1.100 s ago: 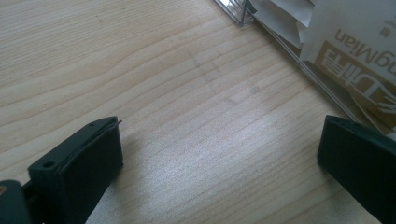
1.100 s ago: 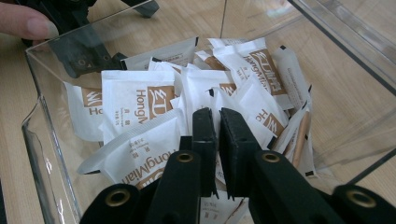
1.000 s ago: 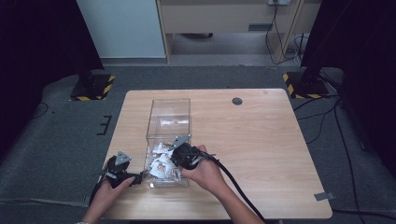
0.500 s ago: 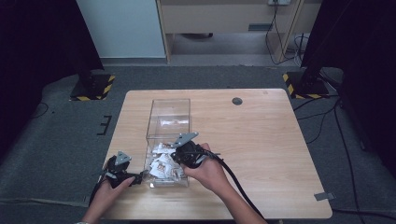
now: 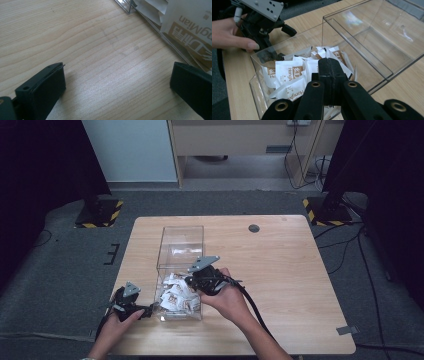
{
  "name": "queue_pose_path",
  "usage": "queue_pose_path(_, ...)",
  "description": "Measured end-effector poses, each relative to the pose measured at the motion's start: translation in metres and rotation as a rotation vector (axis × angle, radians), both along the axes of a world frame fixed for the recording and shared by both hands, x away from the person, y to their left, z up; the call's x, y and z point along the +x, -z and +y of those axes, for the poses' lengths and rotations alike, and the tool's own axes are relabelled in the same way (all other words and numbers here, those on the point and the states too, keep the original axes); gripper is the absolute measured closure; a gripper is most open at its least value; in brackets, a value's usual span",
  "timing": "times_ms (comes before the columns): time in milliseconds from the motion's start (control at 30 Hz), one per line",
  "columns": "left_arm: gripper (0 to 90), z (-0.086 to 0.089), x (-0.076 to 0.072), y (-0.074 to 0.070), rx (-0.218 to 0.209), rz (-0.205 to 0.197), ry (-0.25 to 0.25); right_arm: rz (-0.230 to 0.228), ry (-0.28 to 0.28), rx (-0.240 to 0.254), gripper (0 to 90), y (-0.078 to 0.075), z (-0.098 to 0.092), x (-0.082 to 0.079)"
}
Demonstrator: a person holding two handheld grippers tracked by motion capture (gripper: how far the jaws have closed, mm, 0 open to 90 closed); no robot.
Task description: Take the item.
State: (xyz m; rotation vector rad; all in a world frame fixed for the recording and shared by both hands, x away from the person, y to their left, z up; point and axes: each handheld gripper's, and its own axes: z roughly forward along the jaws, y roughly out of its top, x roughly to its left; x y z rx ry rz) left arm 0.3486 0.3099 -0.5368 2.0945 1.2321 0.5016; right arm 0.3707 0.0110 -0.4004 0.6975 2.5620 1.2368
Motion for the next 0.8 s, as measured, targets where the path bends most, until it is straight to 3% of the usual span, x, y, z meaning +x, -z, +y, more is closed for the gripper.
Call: queue_pose_path(800,0.0,0.0,0.0,0.0,0.0,0.0,0.0,-0.031,0.039,0.063,90.0,-0.03,-0.022,0.005)
